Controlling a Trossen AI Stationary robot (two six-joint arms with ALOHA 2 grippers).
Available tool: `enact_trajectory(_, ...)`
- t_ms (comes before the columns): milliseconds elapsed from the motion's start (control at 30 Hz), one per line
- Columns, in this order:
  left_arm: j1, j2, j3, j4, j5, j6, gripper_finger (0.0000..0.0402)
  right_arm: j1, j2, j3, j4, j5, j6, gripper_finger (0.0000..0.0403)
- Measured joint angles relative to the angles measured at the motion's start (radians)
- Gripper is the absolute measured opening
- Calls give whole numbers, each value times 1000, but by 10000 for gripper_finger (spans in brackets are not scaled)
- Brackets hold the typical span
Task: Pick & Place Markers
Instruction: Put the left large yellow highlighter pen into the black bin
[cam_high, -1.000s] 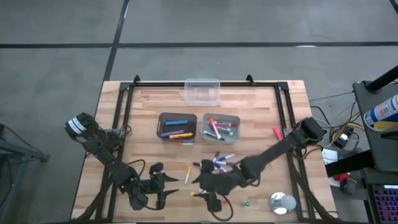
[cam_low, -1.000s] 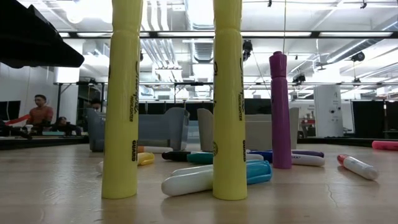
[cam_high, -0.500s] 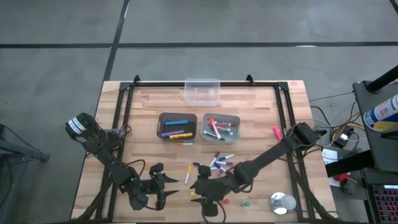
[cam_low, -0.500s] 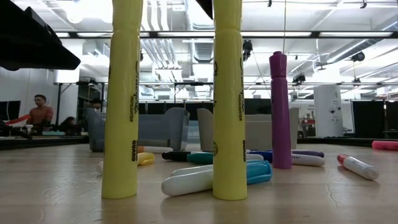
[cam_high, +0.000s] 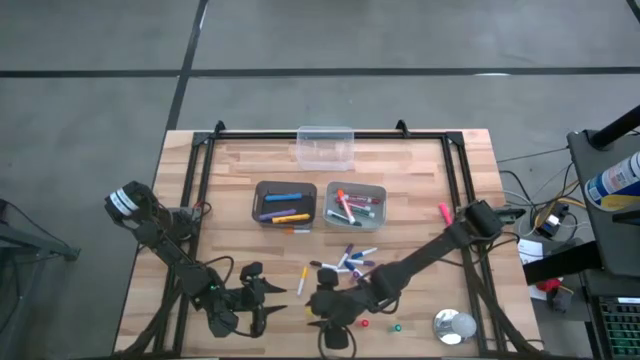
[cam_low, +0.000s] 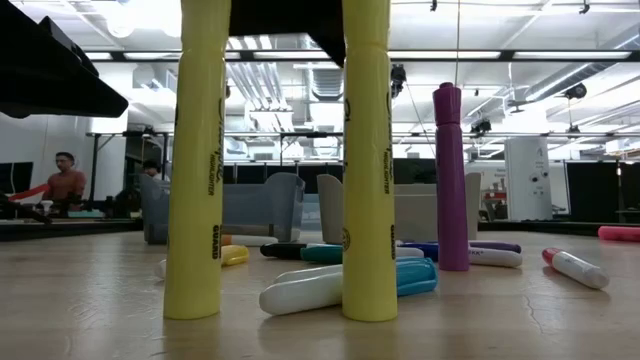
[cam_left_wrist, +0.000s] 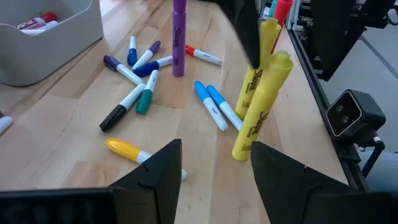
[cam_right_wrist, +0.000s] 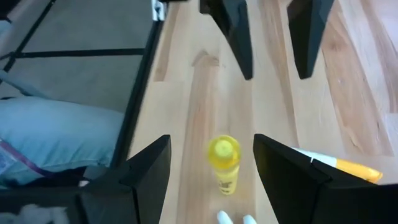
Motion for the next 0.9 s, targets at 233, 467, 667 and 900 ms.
enact_trajectory(233, 0, 0, 0, 0, 0, -3, 185, -24, 22, 0, -2, -22, 15, 226)
enact_trajectory(467, 0, 0, 0, 0, 0, -4, 185, -28, 24, 0, -41, -46, 58, 202)
enact_trajectory(667, 0, 0, -1, 0, 0, -4, 185, -32, 24, 1, -21, -48, 54, 147)
enact_trajectory(900, 0, 0, -1, 0, 0, -5, 185, -34, 24, 27, -23, -63, 42, 74)
